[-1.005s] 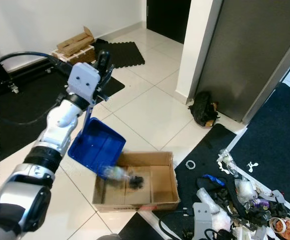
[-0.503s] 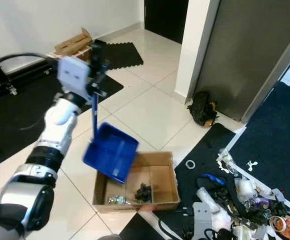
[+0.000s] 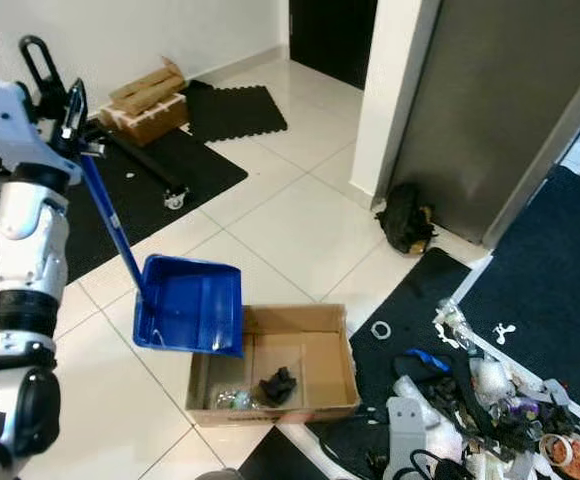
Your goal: Sweep floor
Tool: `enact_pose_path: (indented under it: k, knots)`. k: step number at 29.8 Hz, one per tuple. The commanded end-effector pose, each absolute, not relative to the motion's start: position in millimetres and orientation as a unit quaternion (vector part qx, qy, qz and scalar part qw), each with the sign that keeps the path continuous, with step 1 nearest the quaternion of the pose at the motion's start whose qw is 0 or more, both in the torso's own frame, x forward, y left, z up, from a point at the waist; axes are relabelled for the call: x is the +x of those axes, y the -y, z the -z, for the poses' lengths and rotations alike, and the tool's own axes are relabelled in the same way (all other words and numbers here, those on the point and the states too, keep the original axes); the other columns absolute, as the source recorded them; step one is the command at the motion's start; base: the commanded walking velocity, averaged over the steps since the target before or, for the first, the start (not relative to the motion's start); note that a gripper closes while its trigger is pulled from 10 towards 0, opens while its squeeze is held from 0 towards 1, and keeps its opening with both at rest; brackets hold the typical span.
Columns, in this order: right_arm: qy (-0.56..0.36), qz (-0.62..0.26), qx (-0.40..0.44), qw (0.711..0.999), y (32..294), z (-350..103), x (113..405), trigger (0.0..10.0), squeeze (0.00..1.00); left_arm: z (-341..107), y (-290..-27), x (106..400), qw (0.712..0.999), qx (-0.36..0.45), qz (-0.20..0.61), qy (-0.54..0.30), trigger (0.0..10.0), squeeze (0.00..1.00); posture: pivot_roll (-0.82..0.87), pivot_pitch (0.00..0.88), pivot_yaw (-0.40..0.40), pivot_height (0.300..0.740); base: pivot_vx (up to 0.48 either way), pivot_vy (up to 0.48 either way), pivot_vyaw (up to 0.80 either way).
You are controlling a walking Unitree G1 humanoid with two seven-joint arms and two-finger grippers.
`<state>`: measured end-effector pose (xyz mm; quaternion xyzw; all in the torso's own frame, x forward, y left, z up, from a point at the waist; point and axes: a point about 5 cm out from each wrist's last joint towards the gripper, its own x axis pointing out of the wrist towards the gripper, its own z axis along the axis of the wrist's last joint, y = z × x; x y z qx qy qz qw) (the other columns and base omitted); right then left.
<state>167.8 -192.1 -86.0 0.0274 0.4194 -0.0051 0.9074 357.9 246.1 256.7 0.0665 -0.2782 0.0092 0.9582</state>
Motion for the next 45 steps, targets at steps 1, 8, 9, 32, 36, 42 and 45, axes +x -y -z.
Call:
enact_pose_path:
  k: [1, 8, 9, 32, 36, 42, 45]
  knots:
    - [-0.426, 0.005, 0.029, 0.904, 192.8, 87.4, 165.1, 10.0, 0.0, -257.9, -239.9, 356.7, 0.957, 0.055, 0.0, 0.285, 10.0, 0.0, 0.12, 0.067, 0.005, 0.74, 0.0, 0.0, 0.0]
    - [-0.427, 0.008, 0.028, 0.904, 194.4, 86.9, 166.2, 10.0, 0.0, -245.2, -210.8, 357.9, 0.964, 0.028, 0.039, 0.261, 10.0, 0.0, 0.12, 0.062, 0.003, 0.74, 0.0, 0.0, 0.0]
    - [-0.427, 0.01, 0.028, 0.904, 195.3, 87.0, 165.7, 10.0, 0.0, -246.0, -205.2, 357.4, 0.964, 0.027, 0.046, 0.26, 10.0, 0.0, 0.12, 0.062, 0.003, 0.74, 0.0, 0.0, 0.0]
    - [-0.434, 0.018, 0.026, 0.901, 198.6, 87.9, 163.3, 10.0, 0.0, -241.0, -174.1, 355.4, 0.967, 0.009, 0.081, 0.24, 10.0, 0.0, 0.11, 0.066, 0.003, 0.74, -0.243, 0.0, 0.0]
    - [-0.434, 0.019, 0.026, 0.9, 199.3, 88.0, 162.9, 10.0, 0.0, -240.5, -169.9, 355.0, 0.967, 0.007, 0.086, 0.239, 10.0, 0.0, 0.1, 0.065, 0.002, 0.74, -0.317, 0.0, 0.0]
    - [-0.435, 0.02, 0.024, 0.9, 201.7, 87.7, 162.8, 10.0, 0.0, -240.0, -161.9, 355.3, 0.967, 0.003, 0.094, 0.236, 10.0, 0.0, 0.1, 0.065, -0.002, 0.74, -0.328, 0.0, 0.0]
    - [-0.435, 0.021, 0.023, 0.9, 202.8, 87.6, 162.7, 10.0, 0.0, -239.7, -159.3, 355.3, 0.967, 0.001, 0.097, 0.235, 10.0, 0.0, 0.1, 0.065, -0.002, 0.74, -0.333, 0.0, 0.0]
